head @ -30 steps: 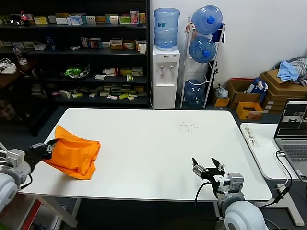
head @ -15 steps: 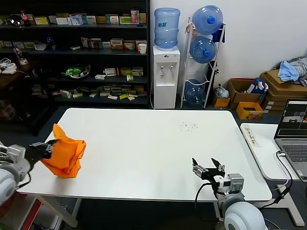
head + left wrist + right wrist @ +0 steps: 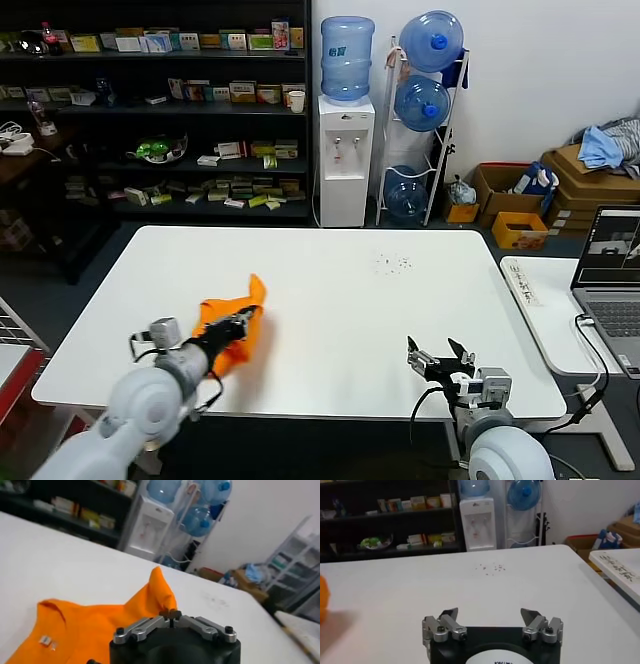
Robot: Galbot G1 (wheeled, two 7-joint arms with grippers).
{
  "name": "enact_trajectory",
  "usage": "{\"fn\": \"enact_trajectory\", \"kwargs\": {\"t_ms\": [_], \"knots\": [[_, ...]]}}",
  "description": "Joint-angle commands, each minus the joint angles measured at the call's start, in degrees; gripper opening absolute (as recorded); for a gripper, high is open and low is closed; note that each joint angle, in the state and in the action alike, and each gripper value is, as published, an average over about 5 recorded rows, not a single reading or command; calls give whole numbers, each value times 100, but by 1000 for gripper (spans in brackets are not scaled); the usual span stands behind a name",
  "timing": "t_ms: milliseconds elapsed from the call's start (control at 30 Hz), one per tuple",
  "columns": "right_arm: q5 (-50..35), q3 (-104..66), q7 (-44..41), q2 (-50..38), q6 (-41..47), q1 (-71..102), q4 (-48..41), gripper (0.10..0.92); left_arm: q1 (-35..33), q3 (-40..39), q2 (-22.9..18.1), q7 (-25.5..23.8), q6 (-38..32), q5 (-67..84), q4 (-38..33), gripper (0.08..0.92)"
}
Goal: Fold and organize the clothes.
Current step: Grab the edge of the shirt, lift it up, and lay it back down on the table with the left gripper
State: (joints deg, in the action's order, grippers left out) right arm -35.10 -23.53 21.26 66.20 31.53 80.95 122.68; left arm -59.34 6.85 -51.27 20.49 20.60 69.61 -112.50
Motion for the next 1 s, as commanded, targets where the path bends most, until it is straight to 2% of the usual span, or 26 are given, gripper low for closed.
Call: {"fn": "enact_trajectory", "kwargs": {"t_ms": [33,600,867,1000], "knots": [[13,-84,43,119,17,111,18,823,1145,-1678,-1648,660,-267,414,679,92],[3,-144,35,115,8,167,70,823,1257,-1590,-1997,369,-379,-318,1429,92],[1,-153,6,91,-23,124,57,823,1186,-1599,-1837,275,-218,-295,1227,92],[157,-256,-330,68,-382,131,47,823,1070,-1389,-1664,92,-100,-396,871,114]]}}
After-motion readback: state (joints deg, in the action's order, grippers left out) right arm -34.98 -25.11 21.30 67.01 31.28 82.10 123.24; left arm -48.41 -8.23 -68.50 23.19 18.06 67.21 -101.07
